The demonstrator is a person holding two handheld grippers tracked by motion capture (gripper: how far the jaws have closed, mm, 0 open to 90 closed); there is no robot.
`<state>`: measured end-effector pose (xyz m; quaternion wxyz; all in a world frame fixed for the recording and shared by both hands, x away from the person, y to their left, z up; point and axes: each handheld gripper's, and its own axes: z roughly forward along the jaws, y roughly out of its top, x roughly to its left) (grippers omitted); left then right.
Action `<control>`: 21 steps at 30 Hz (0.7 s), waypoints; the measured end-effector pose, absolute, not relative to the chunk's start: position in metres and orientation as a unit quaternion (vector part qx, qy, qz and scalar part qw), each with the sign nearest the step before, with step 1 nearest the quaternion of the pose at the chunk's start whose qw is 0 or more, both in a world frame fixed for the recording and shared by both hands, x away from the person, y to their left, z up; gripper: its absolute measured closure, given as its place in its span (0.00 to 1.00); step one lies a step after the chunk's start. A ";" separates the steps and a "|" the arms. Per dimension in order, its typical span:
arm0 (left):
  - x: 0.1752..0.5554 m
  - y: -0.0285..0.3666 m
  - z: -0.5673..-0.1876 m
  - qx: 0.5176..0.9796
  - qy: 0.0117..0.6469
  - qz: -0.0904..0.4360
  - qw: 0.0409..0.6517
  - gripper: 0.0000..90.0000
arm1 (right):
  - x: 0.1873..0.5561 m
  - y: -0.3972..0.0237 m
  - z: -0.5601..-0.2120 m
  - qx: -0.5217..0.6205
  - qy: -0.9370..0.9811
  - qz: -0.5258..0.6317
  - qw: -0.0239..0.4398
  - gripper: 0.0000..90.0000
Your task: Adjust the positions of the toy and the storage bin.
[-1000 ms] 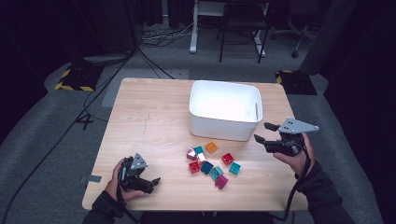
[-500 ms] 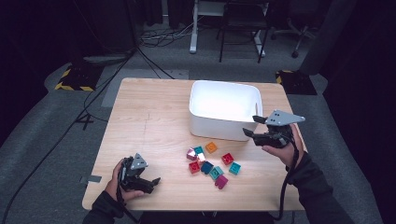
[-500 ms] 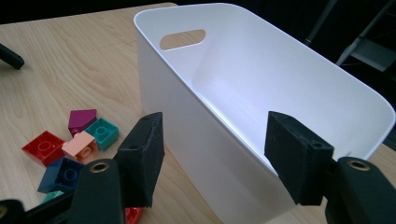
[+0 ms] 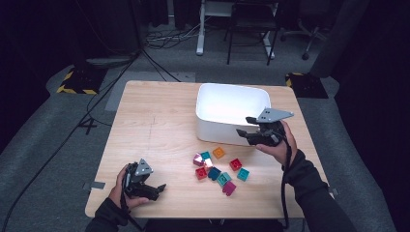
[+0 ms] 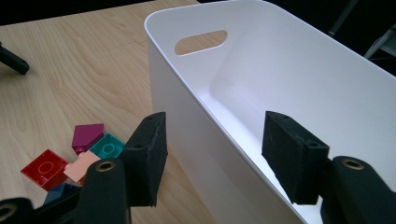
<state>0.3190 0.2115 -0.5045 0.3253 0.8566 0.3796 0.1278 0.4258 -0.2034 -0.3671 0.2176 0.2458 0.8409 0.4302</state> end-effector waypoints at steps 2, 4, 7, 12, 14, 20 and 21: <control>0.319 0.211 -0.505 0.856 0.380 0.128 0.326 0.01 | 0.429 -0.199 -0.370 0.242 0.844 0.428 0.215 0.45; 0.319 0.211 -0.505 0.856 0.380 0.128 0.326 0.01 | 0.432 -0.195 -0.373 0.244 0.846 0.424 0.213 0.46; 0.319 0.212 -0.505 0.856 0.380 0.128 0.326 0.01 | 0.436 -0.191 -0.377 0.245 0.848 0.420 0.211 0.47; 0.319 0.212 -0.505 0.856 0.380 0.127 0.327 0.01 | 0.443 -0.187 -0.384 0.255 0.850 0.414 0.204 0.49; 0.319 0.212 -0.505 0.856 0.380 0.127 0.326 0.01 | 0.446 -0.186 -0.387 0.256 0.851 0.411 0.203 0.51; 0.319 0.212 -0.505 0.856 0.380 0.127 0.327 0.01 | 0.450 -0.185 -0.391 0.256 0.849 0.421 0.190 0.70; 0.319 0.212 -0.505 0.856 0.380 0.127 0.326 0.01 | 0.451 -0.185 -0.391 0.252 0.850 0.425 0.184 0.72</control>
